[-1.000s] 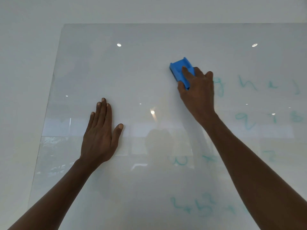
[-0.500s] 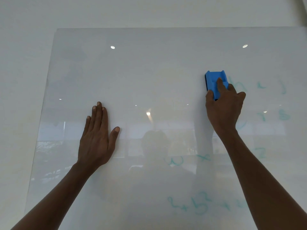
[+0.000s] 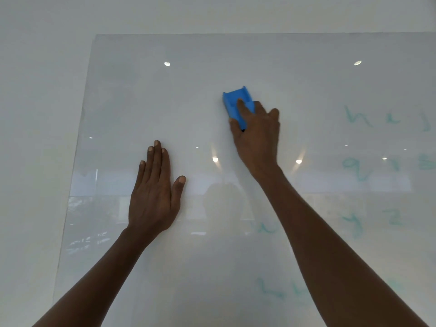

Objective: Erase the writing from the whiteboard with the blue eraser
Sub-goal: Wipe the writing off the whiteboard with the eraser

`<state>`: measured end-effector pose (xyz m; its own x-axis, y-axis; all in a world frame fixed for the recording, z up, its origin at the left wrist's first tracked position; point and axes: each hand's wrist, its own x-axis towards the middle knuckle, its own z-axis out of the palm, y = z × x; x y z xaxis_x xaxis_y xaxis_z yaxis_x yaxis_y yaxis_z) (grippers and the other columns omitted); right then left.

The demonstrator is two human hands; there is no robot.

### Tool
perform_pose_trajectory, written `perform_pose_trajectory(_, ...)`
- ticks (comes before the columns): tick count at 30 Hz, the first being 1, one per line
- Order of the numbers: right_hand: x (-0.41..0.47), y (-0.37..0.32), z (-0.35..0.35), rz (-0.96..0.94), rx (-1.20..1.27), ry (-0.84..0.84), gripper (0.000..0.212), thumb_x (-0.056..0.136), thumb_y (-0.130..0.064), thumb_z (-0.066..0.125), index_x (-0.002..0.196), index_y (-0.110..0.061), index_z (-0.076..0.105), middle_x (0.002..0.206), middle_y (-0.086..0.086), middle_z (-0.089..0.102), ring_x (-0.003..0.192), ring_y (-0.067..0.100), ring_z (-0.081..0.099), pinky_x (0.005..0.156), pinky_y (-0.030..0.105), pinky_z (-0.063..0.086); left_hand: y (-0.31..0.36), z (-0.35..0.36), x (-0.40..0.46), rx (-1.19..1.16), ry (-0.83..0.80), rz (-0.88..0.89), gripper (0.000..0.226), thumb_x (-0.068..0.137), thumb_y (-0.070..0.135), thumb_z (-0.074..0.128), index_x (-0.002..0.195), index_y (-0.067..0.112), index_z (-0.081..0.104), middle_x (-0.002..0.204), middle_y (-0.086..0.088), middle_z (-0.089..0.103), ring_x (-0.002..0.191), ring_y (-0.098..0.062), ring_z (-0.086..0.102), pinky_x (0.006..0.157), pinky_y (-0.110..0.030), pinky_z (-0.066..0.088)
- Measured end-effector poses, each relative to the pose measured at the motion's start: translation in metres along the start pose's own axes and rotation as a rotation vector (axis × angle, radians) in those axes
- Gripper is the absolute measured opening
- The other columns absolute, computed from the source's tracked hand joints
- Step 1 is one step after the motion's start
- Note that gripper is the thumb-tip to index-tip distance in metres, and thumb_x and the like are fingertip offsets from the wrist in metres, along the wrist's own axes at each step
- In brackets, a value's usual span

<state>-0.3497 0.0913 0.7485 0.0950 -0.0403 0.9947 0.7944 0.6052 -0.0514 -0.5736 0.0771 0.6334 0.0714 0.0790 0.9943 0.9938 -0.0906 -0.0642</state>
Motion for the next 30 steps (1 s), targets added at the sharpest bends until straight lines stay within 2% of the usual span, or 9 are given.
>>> perform_pose_trajectory(4,-0.026,-0.034,0.012,-0.161,0.017,-0.067,0.048,0.097,-0.034,0.055,0.143,-0.019,0.051,0.133,0.012,0.055,0.100,0.034,0.048,0.084,0.042,0.044,-0.001,0.001,0.000,-0.008,-0.005,-0.004,0.072,0.107,0.047,0.015,0.163,0.004,0.006,0.172,-0.008,-0.003,0.160,-0.018,-0.006,0.128,-0.029,-0.005)
perform_pose_trajectory(9,-0.073,-0.044,0.011,-0.235,0.008,-0.112,0.048,0.093,-0.031,0.061,0.139,-0.015,0.055,0.130,0.012,0.056,0.093,0.030,0.050,0.076,0.040,0.048,0.001,0.003,-0.004,-0.016,0.009,-0.007,0.068,0.107,0.038,0.020,0.163,0.001,0.008,0.172,-0.011,0.000,0.160,-0.021,-0.002,0.129,-0.034,0.000)
perform_pose_trajectory(14,-0.124,-0.037,0.002,-0.224,-0.074,-0.143,0.049,0.093,-0.034,0.062,0.139,-0.019,0.054,0.133,0.010,0.055,0.091,0.026,0.050,0.075,0.035,0.047,0.011,0.005,-0.029,-0.030,0.015,-0.042,0.068,0.106,0.037,0.022,0.162,-0.001,0.009,0.172,-0.013,0.000,0.160,-0.023,-0.002,0.129,-0.038,0.002)
perform_pose_trajectory(17,-0.153,-0.028,-0.006,-0.212,-0.124,-0.158,0.049,0.095,-0.037,0.056,0.141,-0.021,0.050,0.136,0.009,0.053,0.091,0.023,0.050,0.076,0.033,0.047,0.023,0.008,-0.057,-0.040,-0.005,-0.073,0.070,0.106,0.038,0.022,0.163,0.001,0.005,0.172,-0.012,-0.002,0.160,-0.022,-0.004,0.129,-0.034,-0.001)
perform_pose_trajectory(23,-0.206,-0.010,-0.019,-0.190,-0.162,-0.184,0.047,0.099,-0.040,0.048,0.143,-0.023,0.048,0.137,0.009,0.054,0.091,0.022,0.051,0.078,0.031,0.049,0.052,0.016,-0.106,-0.033,-0.024,-0.116,0.071,0.105,0.036,0.025,0.163,0.003,0.000,0.172,-0.013,-0.002,0.160,-0.026,-0.002,0.129,-0.038,0.002)
perform_pose_trajectory(30,-0.225,-0.002,-0.020,-0.208,-0.204,-0.146,0.047,0.097,-0.043,0.053,0.140,-0.023,0.052,0.134,0.009,0.057,0.091,0.021,0.054,0.079,0.030,0.049,0.057,0.017,-0.113,-0.014,-0.039,-0.121,0.072,0.105,0.036,0.026,0.162,0.003,-0.001,0.172,-0.012,-0.003,0.160,-0.026,-0.001,0.129,-0.037,0.000)
